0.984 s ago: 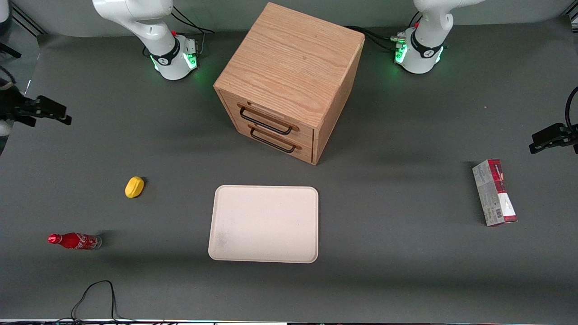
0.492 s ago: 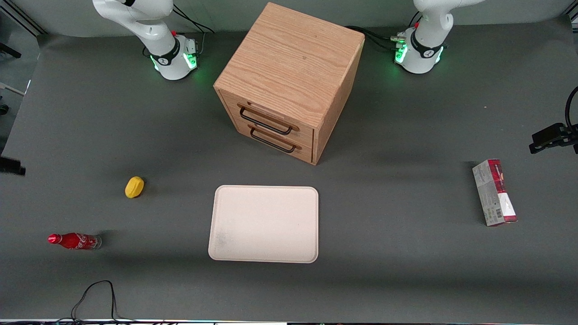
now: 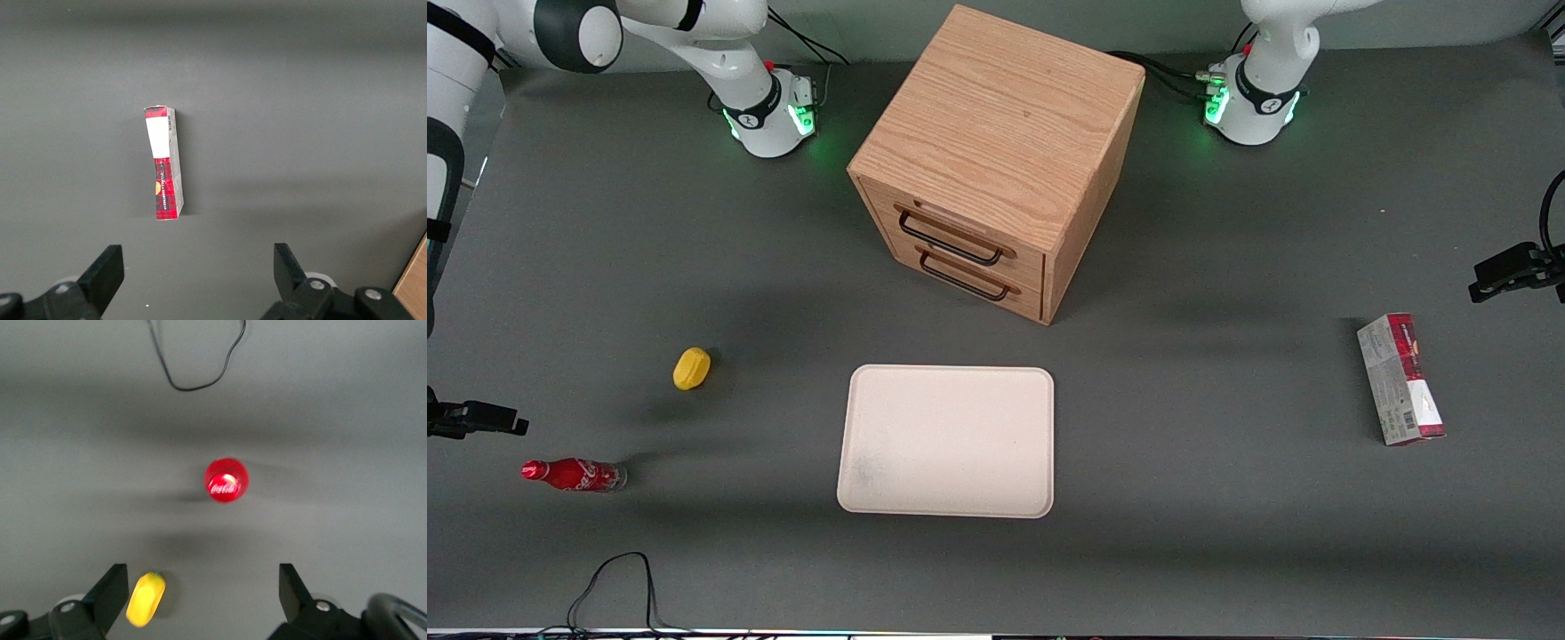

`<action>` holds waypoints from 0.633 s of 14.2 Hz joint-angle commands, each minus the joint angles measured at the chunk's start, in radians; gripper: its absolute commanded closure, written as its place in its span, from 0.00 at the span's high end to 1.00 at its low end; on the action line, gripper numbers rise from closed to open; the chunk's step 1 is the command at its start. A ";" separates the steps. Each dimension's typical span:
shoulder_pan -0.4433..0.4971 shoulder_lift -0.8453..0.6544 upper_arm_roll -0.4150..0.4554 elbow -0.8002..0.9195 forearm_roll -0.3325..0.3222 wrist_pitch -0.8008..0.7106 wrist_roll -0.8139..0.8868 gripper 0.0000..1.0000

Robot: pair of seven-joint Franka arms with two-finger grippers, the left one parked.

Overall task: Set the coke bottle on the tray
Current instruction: 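Lower the right gripper over the bottle's cap end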

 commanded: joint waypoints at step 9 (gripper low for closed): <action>0.001 0.142 0.003 0.037 -0.007 0.182 -0.039 1.00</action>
